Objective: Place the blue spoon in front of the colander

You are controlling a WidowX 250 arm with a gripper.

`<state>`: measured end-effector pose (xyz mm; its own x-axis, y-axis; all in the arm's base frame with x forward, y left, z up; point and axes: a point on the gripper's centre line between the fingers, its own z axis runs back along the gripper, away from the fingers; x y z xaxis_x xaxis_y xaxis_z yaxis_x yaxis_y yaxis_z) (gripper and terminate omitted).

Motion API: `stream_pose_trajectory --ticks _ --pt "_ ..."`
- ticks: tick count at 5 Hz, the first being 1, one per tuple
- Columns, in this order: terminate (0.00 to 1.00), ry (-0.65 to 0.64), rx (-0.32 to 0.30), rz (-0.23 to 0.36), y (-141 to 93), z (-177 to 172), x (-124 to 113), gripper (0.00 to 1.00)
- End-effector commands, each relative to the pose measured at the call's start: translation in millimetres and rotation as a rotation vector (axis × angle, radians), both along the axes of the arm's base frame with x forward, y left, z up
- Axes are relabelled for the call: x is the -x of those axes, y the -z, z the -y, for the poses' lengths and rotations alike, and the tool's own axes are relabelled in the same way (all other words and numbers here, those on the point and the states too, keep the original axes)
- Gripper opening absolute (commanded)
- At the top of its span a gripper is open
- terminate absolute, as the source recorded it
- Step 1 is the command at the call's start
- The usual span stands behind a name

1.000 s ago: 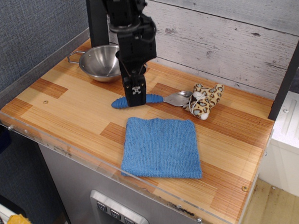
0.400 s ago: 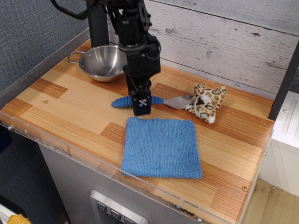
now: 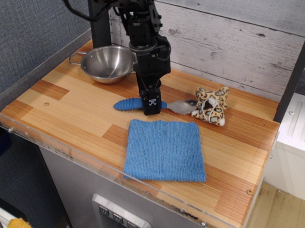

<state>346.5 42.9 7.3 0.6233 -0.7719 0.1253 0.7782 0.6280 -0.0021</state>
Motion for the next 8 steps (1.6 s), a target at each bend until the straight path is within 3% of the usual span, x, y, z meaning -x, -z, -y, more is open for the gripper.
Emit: stream_pose_trajectory --ticks 1,3,8 --pt "0.00 0.039 -0.014 0.002 3.5 8.0 6.6 0.00" --pt "0.00 0.063 -0.014 0.003 -2.7 12.0 14.5 0.00" --pt "0.00 -0.012 0.042 0.074 -68.6 -14.0 39.4 0.00"
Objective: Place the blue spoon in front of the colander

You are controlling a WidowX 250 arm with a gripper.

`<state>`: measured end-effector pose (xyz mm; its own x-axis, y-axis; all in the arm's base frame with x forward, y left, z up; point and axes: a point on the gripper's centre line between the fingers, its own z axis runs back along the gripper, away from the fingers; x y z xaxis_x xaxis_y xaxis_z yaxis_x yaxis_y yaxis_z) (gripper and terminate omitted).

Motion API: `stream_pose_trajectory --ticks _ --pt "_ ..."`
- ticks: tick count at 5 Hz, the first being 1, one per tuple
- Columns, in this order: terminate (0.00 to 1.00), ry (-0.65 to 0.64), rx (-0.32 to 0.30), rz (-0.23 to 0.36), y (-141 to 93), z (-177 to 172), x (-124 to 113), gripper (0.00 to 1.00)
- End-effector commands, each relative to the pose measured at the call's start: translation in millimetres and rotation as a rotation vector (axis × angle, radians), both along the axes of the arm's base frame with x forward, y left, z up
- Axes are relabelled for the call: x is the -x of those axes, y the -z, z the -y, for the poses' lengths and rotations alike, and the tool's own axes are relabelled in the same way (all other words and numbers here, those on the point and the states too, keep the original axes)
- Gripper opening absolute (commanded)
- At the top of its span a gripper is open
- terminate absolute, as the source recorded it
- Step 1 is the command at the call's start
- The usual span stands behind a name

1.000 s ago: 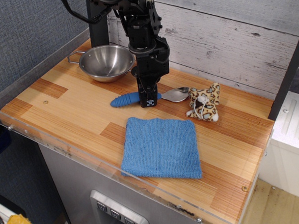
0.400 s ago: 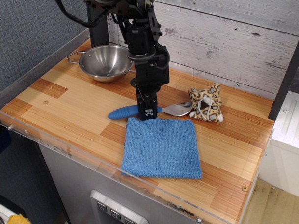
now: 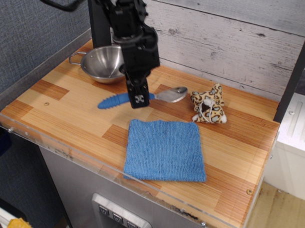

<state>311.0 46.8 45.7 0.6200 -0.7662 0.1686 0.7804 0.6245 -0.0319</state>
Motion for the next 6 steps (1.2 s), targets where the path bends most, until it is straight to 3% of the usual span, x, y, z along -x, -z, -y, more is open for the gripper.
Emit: stream_pose_trajectory --ticks 1,2,3,4,6 --pt "0.00 0.025 -0.011 0.099 -49.9 -11.2 10.9 0.00" --pt "0.00 0.156 -0.073 0.130 -69.2 -8.9 19.7 0.00" --pt "0.00 0.275 -0.147 0.146 -69.9 -11.0 29.1 0.00" --pt "0.00 0.403 -0.206 0.142 -57.0 -14.0 42.4 0.00" --pt "0.00 0.463 -0.246 0.101 -23.3 -59.9 55.0 0.00"
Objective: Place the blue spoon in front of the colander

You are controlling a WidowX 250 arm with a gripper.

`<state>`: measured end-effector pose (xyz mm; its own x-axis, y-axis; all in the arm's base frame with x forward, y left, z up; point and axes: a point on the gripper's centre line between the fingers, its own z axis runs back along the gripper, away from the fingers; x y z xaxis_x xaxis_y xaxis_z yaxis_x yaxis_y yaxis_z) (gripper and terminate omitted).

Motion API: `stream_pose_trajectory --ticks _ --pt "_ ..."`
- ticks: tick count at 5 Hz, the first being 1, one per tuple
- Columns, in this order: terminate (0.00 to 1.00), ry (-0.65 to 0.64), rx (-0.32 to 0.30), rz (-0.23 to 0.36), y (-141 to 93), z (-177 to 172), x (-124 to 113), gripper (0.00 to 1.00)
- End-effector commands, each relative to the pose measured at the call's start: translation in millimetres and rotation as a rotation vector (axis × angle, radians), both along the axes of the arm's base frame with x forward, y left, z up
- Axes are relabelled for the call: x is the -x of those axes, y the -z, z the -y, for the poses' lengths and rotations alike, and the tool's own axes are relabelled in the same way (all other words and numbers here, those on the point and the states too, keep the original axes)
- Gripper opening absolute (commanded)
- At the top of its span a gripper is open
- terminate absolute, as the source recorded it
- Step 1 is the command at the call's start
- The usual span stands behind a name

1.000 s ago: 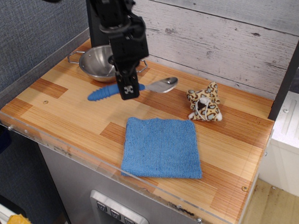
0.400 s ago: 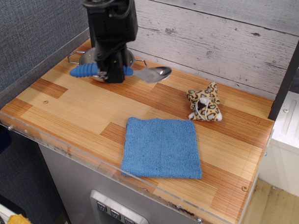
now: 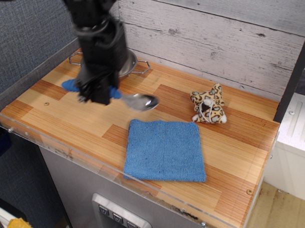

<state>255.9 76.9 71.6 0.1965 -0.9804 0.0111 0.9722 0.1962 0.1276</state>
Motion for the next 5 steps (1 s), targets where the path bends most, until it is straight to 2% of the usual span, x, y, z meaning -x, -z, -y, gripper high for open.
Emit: stream_pose_trajectory --ticks 1,2,3,4,5 --pt "0.00 -0.049 -0.041 0.037 16.3 -60.3 -3.1 0.00" --pt "0.00 -0.038 -0.057 0.023 30.8 -80.6 0.2 0.00" --pt "0.00 -0.040 -0.087 -0.015 50.2 -97.0 8.3 0.00" --pt "0.00 -0.005 -0.074 -0.029 55.6 -94.4 11.2 0.00" --pt "0.00 -0.017 -0.089 -0.046 53.6 -86.5 12.4 1.00"
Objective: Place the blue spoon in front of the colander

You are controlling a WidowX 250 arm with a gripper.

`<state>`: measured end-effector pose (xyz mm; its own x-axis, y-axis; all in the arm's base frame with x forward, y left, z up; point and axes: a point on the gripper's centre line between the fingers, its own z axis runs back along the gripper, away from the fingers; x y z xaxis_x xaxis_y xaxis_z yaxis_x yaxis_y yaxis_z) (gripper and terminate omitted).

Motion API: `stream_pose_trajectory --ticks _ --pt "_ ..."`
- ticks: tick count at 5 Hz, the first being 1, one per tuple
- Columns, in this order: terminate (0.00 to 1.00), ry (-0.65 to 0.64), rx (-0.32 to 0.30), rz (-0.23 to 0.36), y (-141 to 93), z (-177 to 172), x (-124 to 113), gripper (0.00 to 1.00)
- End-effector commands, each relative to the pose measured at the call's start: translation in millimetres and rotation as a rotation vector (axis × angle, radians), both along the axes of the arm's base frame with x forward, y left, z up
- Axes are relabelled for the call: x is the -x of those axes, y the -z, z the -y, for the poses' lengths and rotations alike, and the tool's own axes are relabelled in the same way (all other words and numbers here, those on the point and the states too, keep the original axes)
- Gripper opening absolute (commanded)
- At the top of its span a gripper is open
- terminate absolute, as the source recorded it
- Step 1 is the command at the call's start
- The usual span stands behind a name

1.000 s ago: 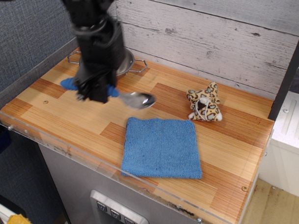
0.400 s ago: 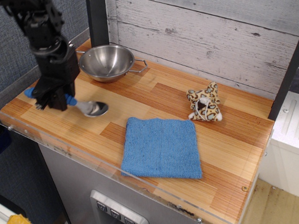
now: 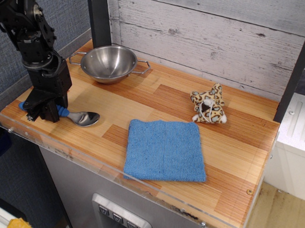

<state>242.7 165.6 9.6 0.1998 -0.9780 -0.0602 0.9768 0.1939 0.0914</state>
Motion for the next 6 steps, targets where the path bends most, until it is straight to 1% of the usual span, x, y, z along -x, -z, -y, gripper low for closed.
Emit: stream_pose_trajectory --ticks 1,2,3,4,6 --pt "0.00 -0.018 -0.035 -0.001 -6.2 4.5 1.9 1.00" --pt "0.00 -0.022 -0.035 0.003 -8.3 8.0 2.7 1.00" --pt "0.00 -0.031 -0.018 0.023 -17.2 8.8 0.4 1.00" --pt "0.00 -0.100 0.003 0.078 -32.3 6.9 -1.9 1.00" --pt "0.00 -0.160 0.060 0.138 -77.7 -8.1 0.8 1.00"
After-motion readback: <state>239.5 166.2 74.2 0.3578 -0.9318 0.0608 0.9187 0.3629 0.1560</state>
